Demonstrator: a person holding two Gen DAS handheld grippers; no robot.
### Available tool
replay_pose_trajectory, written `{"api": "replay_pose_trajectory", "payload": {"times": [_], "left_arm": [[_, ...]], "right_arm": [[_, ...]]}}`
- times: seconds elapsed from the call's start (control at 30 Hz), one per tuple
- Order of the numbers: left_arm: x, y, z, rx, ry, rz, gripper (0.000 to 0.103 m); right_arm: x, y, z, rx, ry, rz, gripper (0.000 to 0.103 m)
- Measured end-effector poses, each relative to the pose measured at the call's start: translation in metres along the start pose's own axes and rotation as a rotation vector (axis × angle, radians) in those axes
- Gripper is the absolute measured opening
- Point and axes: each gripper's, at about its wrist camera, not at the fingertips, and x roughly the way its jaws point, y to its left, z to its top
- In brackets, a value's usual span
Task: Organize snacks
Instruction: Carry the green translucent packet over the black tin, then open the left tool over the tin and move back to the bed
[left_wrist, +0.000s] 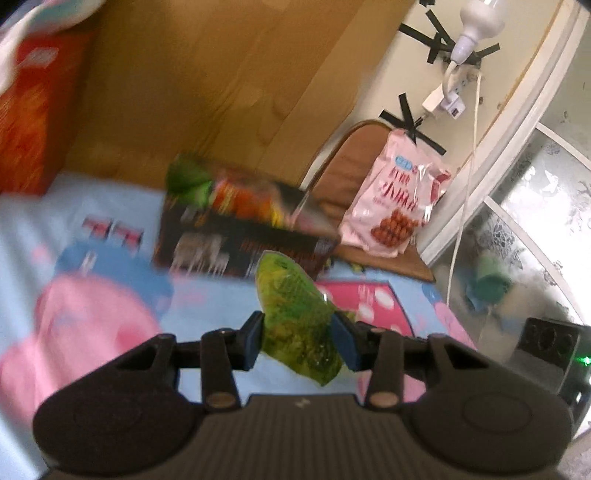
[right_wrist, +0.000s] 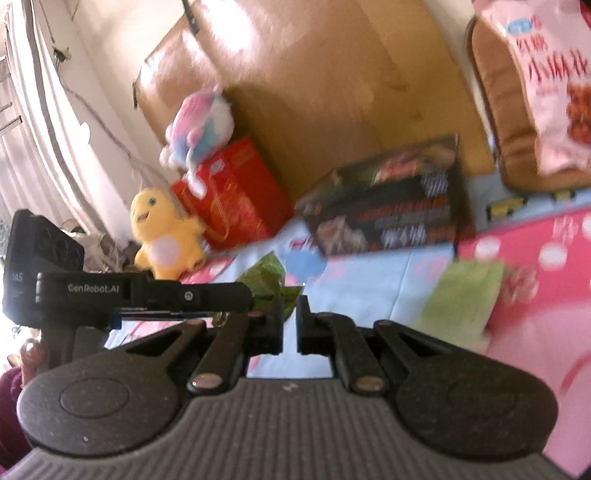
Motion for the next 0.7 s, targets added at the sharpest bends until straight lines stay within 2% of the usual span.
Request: {"api": "replay_pose_trajectory", "payload": {"times": [0.1,0.27,0.33,0.37,0.43,0.5,0.6,0.7], "left_arm": [[0.030,-0.014,0.037,0.045,-0.010,0.023,0.040],[0.089,-0.024,0.078,0.092,-0.001,0.065,0.040],[0.116,-0.022,0.087,0.102,0.026,0.084,0.045],[0.129,-0.021,0.090,0.103,0.039,0.103,0.051],[0.148,-0.016,0.089,0.097,0.060,0.162,0.053],[0.152,-0.010,0.087,0.080,0.053,0.159,0.054],[0.138,0.002,0.085,0.034,0.007,0.161,0.057],[0.113,0.012,0.078,-0.053,-0.026,0.125,0.058]], "right_arm": [[0.010,-0.016,0.026,-0.022,-0.057,-0.042,0.009],[0.041,-0.049,0.063,-0.069,-0.115,-0.141,0.009],[0.056,-0.060,0.072,-0.112,-0.126,-0.206,0.009],[0.063,-0.065,0.074,-0.139,-0.130,-0.239,0.013],[0.076,-0.073,0.073,-0.203,-0.135,-0.314,0.018],[0.073,-0.084,0.066,-0.191,-0.177,-0.338,0.047],[0.062,-0.095,0.062,-0.179,-0.190,-0.328,0.046],[0.049,-0.099,0.067,-0.133,-0.239,-0.318,0.046]]}}
